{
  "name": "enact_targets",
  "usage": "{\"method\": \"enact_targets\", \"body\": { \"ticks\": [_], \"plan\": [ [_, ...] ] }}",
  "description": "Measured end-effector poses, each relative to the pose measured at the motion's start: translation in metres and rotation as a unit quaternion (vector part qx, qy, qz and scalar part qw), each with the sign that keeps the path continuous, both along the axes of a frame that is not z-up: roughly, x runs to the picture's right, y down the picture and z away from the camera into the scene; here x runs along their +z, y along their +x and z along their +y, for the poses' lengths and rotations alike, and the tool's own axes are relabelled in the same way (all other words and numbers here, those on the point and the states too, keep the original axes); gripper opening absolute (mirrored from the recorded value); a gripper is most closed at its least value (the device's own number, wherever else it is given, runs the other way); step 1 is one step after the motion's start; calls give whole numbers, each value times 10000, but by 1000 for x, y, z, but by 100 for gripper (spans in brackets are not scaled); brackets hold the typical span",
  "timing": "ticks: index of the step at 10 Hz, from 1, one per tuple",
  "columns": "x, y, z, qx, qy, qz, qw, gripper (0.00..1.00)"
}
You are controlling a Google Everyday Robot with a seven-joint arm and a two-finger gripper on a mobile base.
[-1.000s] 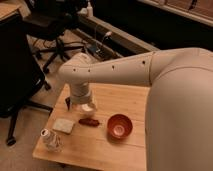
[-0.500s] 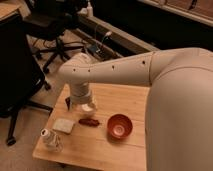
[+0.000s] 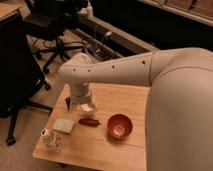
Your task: Knock the eraser over
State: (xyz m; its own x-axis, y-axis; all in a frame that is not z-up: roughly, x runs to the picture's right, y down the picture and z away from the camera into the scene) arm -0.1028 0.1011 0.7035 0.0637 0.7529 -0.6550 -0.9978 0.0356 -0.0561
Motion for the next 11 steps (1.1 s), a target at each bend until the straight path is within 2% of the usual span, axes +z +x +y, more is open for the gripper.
{"method": "enact_targets", "body": {
  "ticks": [9,11],
  "plan": [
    [0,0,0,-4,3,-3,10000,74],
    [0,-5,-3,-65,108,-115,9999,74]
  ]
}}
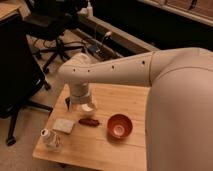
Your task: Knock the eraser over
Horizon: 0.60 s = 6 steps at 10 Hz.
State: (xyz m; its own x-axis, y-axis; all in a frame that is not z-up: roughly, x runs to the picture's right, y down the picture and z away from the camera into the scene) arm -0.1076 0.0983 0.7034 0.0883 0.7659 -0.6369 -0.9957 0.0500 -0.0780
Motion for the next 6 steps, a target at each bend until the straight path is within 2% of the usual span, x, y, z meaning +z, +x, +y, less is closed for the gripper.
{"method": "enact_targets", "body": {
  "ticks": [5,6],
  "plan": [
    [0,-23,-4,-83,158,-421,9990,74],
    [0,-35,-3,-159,166,-582,9980,70]
  ]
}}
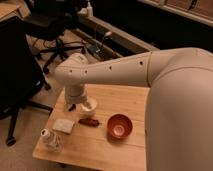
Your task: Knock the eraser over
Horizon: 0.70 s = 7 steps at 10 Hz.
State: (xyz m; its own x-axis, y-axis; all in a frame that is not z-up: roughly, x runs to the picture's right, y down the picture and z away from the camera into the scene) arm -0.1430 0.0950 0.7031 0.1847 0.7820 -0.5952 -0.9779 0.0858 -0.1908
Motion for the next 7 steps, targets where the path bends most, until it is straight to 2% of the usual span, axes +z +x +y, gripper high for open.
{"method": "enact_targets", "body": {
  "ticks": [3,4,7],
  "plan": [
    [4,-36,7,-314,-29,-408,9987,42],
    [7,-52,9,-427,-31,-547,9976,30],
    [23,-73,9,-562,-83,-635,9964,3]
  ]
}}
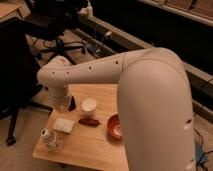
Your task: Knock the eraser over
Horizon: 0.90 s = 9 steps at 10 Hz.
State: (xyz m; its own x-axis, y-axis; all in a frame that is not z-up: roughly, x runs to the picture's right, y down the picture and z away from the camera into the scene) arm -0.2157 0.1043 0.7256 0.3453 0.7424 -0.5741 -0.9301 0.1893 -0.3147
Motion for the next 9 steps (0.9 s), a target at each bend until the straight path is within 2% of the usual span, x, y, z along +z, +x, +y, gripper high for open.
{"method": "enact_targets", "body": {
  "ticks": [1,4,6,7,9],
  "plan": [
    [9,-2,1,1,-70,46,10000,0],
    [46,1,6,-48,-289,292,9991,0],
    [66,-4,6,-123,-419,358,9984,0],
    [74,-9,4,-137,-452,374,9982,0],
    [93,-10,-10,-99,-394,530,9978,0]
  ]
}}
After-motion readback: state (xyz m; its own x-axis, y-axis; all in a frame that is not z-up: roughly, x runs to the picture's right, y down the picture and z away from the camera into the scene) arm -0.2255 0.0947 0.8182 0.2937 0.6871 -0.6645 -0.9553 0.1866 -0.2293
